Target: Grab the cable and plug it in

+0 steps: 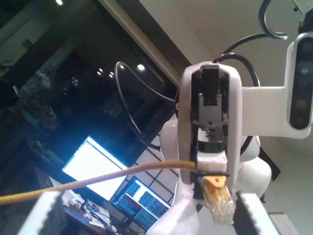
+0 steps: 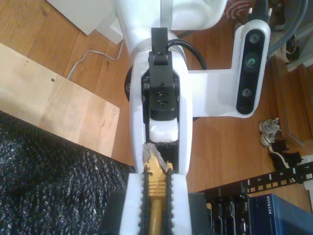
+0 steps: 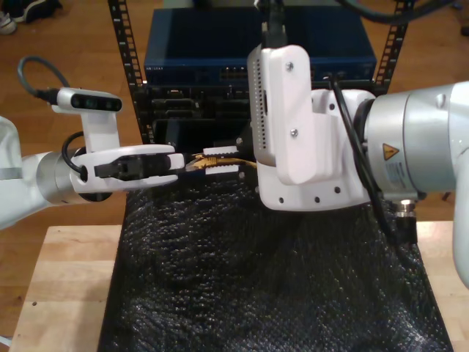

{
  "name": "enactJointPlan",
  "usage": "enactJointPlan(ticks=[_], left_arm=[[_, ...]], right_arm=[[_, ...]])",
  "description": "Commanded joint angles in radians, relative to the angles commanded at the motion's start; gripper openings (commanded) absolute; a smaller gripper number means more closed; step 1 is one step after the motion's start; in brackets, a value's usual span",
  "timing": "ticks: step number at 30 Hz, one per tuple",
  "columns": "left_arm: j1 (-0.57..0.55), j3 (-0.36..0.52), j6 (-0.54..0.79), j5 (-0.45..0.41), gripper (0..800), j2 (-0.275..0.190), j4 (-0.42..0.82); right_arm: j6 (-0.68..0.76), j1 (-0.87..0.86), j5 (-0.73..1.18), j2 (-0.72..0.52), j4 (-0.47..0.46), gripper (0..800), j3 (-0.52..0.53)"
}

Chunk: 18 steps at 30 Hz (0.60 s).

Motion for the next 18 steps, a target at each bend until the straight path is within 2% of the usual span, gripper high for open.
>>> enactJointPlan(ticks=[18], left_arm=[[-0.002,0.002,0.0,0.0,787,0.002,0.026]], right_arm=[[0.0,-0.002,-0.002,0.023,0.002,2,-0.003]])
